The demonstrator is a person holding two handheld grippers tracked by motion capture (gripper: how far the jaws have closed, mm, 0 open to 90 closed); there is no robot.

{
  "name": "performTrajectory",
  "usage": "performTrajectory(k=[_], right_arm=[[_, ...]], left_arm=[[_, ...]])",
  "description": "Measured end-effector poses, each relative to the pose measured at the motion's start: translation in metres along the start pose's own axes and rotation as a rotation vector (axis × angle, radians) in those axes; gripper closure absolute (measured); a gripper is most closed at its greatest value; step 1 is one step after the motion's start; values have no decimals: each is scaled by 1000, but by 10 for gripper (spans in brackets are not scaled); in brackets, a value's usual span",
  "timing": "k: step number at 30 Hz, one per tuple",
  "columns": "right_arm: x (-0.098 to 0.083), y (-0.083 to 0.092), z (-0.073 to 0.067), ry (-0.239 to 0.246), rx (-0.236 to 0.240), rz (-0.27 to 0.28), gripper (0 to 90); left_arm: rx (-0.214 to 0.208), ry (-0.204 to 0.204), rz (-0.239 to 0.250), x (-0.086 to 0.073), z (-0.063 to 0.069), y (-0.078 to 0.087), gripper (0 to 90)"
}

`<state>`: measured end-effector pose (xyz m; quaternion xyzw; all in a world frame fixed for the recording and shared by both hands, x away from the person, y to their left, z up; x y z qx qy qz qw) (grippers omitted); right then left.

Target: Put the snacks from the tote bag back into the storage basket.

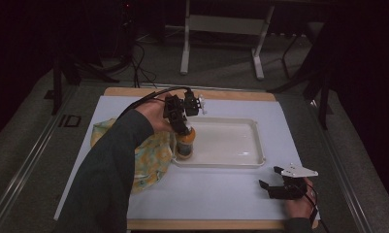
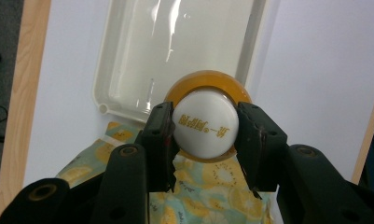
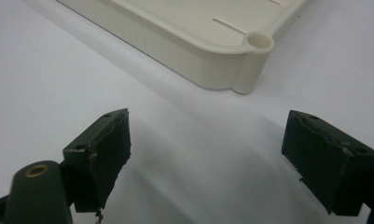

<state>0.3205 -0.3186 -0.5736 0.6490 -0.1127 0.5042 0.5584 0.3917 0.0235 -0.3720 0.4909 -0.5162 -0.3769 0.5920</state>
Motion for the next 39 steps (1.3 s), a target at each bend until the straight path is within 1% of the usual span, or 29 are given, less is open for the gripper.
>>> performTrajectory(k=[4,7,12,16,17,20,24,27,38,39], right_arm=[[0,0,0,-1,1,1,150],[0,0,0,-1,2,1,151],[0,0,0,-1,2,1,150],[0,0,0,-2,2,1,151],[0,0,0,-1,2,2,150],[0,0,0,-2,1,2,151],[0,0,0,-3,2,4,150],[0,0,0,-1,1,4,151],[0,0,0,0,-1,4,151],[0,0,0,0,-1,4,151]], left_arm=[[-5,1,-5,0,0,-5,591],[-7,5,2,0,0,-7,590],[-7,4,-2,0,0,-8,591],[-19,6,-1,1,1,-10,590],[-21,1,-11,1,1,-11,591],[-19,10,-9,1,1,-12,591],[-26,12,-7,0,1,-14,590],[-28,12,-19,-1,0,-18,590],[-27,11,-32,-4,-1,-24,590],[-27,16,-35,-4,-1,-25,590]])
Point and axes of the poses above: each handheld gripper's, and its own axes: y roughly backward along the jaws, x roughly out of its top, z roughly to its right, the point moved 6 cm from there along -y, roughly forward along the jaws, and after that the axes turned 10 degrees about -x, right-handed, at the moved point
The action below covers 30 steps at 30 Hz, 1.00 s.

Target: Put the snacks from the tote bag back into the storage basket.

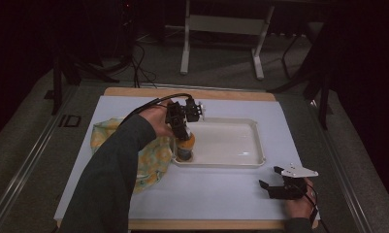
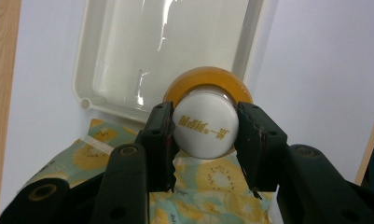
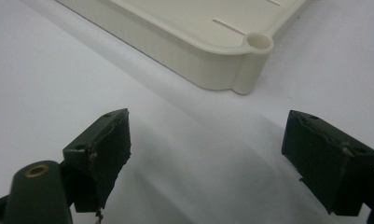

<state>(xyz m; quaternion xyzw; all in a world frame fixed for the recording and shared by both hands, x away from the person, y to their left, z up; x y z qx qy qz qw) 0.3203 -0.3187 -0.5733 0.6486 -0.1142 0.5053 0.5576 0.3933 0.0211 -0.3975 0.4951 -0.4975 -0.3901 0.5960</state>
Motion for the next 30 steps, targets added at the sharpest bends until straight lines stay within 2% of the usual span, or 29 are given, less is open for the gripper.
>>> performTrajectory(k=[11,13,20,25,30], right_arm=[[0,0,0,0,0,0,150],[0,0,0,-1,0,0,151],[0,0,0,0,-1,0,151],[0,0,0,2,-2,-1,150],[0,0,0,1,-3,0,150]], left_arm=[[0,-2,-28,2,0,-9,590],[0,-4,-46,2,0,-13,590],[-5,18,-21,3,-1,-14,589],[-1,29,-21,3,-1,-14,588],[8,28,-10,5,-2,-15,581]])
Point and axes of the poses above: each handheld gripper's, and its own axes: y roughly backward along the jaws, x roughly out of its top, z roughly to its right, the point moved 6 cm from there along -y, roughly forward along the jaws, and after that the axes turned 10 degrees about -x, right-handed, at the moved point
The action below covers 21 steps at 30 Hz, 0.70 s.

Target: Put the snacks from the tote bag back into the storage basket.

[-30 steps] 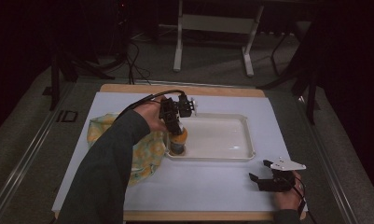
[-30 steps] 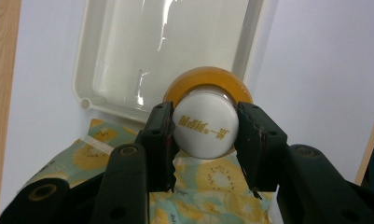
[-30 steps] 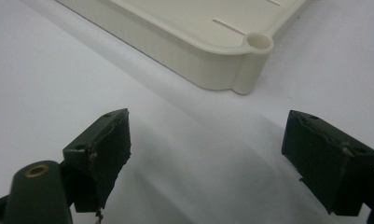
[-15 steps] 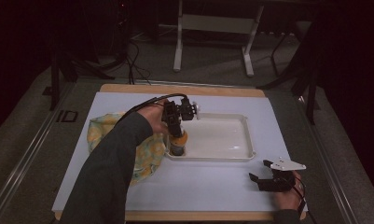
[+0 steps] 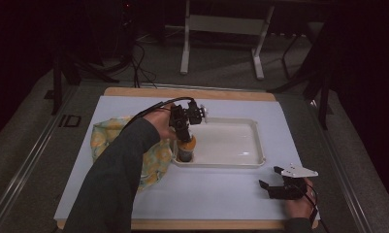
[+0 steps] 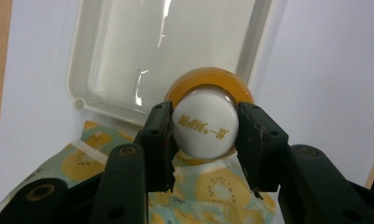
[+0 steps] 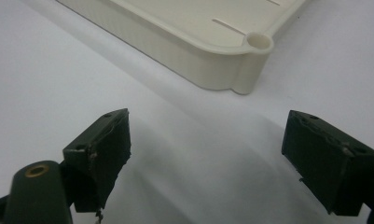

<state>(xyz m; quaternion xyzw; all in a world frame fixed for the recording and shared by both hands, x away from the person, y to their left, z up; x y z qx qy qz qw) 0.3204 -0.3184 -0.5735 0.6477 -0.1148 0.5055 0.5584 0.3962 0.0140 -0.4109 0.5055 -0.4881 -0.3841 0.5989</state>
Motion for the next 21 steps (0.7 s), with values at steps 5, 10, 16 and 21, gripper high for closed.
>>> performTrajectory(k=[5,10,16,21], right_arm=[[0,0,0,0,1,0,151],[0,0,0,1,1,-2,151],[0,0,0,0,1,-2,151],[0,0,0,-1,1,-1,150]], left_arm=[[18,-6,1,2,-1,1,545],[13,-9,30,5,-1,4,500],[22,-15,68,10,0,12,459],[30,-22,89,11,1,14,456]])
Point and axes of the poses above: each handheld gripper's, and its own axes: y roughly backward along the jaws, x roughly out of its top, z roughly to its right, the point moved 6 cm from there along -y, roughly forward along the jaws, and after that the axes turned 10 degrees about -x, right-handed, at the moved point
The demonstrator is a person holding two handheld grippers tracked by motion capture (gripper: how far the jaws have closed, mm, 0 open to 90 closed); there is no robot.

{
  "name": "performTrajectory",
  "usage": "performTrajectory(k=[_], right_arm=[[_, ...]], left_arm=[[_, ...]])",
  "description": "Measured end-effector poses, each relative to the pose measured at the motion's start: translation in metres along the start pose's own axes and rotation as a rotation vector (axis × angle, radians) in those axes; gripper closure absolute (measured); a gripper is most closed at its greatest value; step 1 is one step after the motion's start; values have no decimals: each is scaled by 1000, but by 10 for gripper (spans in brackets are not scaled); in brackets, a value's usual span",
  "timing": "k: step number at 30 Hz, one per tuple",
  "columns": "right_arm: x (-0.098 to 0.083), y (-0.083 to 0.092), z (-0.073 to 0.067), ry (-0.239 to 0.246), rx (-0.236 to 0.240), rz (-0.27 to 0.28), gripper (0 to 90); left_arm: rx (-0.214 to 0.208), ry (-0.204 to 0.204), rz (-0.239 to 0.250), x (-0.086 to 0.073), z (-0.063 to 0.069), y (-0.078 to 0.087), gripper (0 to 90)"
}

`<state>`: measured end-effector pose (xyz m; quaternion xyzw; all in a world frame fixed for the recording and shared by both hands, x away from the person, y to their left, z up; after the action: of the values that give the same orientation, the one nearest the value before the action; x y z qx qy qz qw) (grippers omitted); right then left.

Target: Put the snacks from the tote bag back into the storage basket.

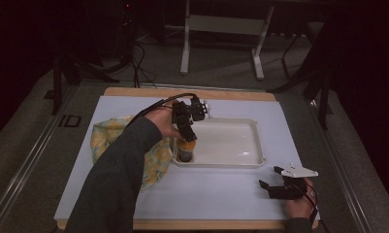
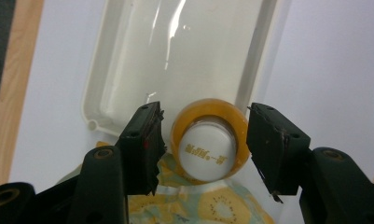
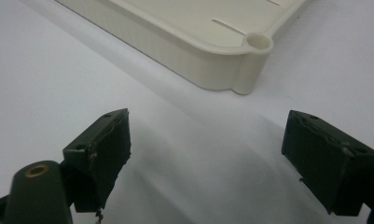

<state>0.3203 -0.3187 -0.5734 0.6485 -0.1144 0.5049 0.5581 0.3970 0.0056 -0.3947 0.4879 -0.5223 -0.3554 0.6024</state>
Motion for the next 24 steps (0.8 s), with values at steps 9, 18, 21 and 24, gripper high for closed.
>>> performTrajectory(k=[9,18,21,24], right_arm=[[0,0,0,0,-1,0,151],[0,0,0,0,-2,1,151],[0,0,0,0,-1,2,151],[0,0,0,0,-1,1,151]], left_arm=[[1,-9,45,2,2,4,460],[-5,-6,109,4,3,9,464],[-4,-4,145,4,4,12,461],[4,3,162,3,4,13,457]])
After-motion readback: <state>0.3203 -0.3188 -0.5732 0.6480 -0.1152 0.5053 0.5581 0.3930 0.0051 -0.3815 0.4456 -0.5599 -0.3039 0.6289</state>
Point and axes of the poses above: each handheld gripper's, and its own axes: y roughly backward along the jaws, x roughly out of its top, z roughly to its right, the point moved 6 cm from there along -y, roughly forward along the jaws, and after that the axes turned 10 degrees about -x, right-handed, at the moved point
